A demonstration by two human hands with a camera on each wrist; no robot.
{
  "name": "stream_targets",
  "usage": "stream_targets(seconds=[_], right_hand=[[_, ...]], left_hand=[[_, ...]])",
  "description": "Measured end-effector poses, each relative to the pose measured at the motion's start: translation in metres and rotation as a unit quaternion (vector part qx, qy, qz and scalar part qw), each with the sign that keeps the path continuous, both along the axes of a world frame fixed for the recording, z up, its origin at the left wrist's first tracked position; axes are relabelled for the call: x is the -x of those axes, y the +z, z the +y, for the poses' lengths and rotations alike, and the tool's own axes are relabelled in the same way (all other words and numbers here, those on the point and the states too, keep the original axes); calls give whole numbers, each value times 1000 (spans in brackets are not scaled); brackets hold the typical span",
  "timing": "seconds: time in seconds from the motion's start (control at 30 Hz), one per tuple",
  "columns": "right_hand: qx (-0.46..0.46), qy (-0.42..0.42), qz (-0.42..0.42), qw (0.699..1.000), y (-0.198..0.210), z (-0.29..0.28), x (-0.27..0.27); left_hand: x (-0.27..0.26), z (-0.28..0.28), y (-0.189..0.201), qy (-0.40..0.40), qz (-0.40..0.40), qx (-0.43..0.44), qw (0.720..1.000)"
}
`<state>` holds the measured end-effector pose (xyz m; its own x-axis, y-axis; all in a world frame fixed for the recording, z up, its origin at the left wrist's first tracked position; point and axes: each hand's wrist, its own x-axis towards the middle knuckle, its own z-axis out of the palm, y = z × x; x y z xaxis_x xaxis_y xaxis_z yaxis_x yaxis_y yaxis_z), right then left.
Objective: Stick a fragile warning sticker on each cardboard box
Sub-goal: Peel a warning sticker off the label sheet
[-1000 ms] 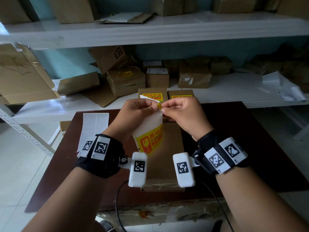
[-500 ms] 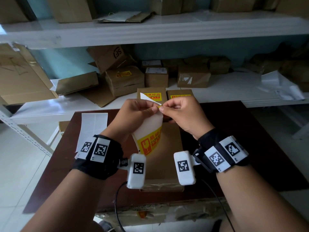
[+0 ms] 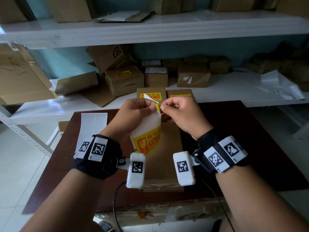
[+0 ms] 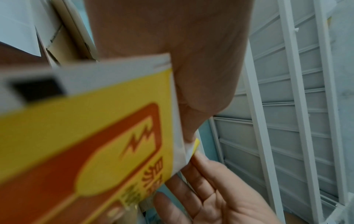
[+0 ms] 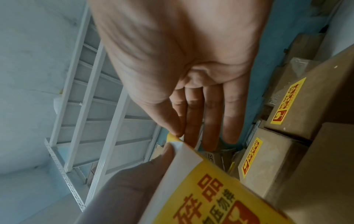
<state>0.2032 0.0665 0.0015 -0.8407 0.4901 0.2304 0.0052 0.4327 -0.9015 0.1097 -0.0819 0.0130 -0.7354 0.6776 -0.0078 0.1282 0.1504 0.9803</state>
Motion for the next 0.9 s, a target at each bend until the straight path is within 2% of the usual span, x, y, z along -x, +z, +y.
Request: stream_targets(seconds=[0.23, 0.9], right_hand=[[30, 11, -1, 999, 1, -2, -1], [-7, -16, 34, 999, -2, -3, 0]], left_hand=[[3, -2, -1, -11, -10, 0, 1000], [-1, 0, -3, -7, 32, -28, 999]])
